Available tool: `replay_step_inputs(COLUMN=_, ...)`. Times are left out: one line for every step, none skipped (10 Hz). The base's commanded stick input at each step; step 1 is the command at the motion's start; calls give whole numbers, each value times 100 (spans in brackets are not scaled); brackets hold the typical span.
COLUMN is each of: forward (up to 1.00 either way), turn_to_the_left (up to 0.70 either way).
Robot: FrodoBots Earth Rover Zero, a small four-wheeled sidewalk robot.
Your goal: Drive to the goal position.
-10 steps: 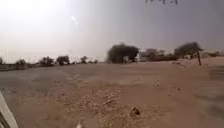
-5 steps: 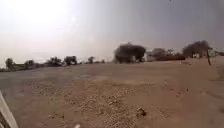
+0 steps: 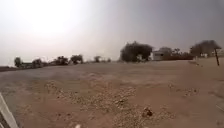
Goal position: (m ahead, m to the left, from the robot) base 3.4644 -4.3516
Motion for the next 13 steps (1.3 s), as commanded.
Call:
replay_step_inputs(forward=0, turn_to_the_left=0)
replay_step_inputs(forward=0, turn_to_the_left=0)
replay_step_inputs(forward=0, turn_to_the_left=0)
replay_step_inputs(forward=7, turn_to_the_left=0)
replay_step_inputs(forward=19, turn_to_the_left=0)
replay_step_inputs(forward=50, turn_to_the_left=0)
replay_step_inputs(forward=50, turn_to_the_left=0)
replay_step_inputs(forward=50, turn_to_the_left=0)
replay_step_inputs(forward=50, turn_to_the_left=0)
replay_step_inputs(forward=50, turn_to_the_left=0)
replay_step_inputs(forward=50, turn_to_the_left=0)
replay_step_inputs(forward=50, turn_to_the_left=0)
replay_step_inputs(forward=50, turn_to_the_left=0)
